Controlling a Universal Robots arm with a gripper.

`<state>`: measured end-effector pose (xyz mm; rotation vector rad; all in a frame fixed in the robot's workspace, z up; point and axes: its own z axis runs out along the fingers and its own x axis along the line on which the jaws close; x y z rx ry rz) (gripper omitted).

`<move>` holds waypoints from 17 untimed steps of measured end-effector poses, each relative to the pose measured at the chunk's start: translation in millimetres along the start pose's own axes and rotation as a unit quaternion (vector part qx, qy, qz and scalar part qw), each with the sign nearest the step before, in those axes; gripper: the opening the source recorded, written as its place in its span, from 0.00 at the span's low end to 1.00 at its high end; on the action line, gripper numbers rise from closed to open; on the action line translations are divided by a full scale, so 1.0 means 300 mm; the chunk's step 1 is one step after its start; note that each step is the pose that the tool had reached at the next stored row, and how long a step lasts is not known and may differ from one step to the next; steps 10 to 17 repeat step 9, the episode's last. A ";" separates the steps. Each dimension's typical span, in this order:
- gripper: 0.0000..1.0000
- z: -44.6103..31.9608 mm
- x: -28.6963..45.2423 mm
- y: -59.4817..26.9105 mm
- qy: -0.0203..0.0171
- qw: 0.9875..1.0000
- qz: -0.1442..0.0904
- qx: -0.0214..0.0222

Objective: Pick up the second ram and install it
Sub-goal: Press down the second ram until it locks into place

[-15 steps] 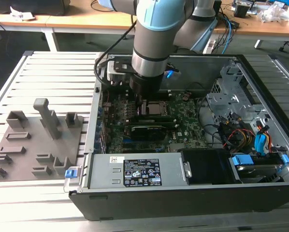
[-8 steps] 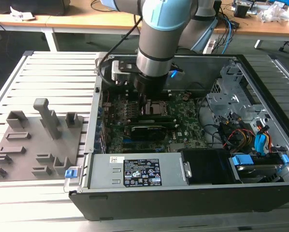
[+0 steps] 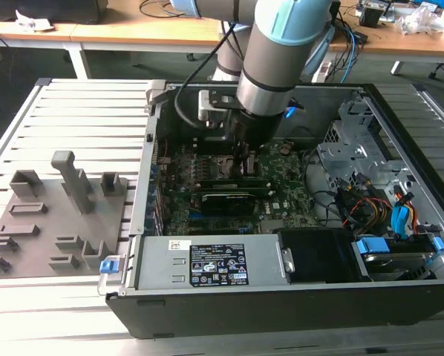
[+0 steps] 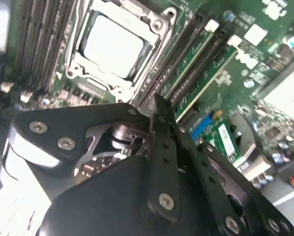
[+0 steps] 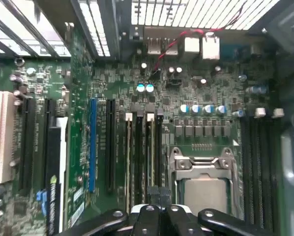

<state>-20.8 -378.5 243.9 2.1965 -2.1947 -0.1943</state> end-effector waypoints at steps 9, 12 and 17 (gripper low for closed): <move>0.11 -0.090 -0.009 0.010 0.000 1.000 0.000 0.000; 0.11 -0.090 -0.009 0.010 0.000 1.000 0.000 0.000; 0.11 -0.090 -0.009 0.010 0.000 1.000 0.000 0.000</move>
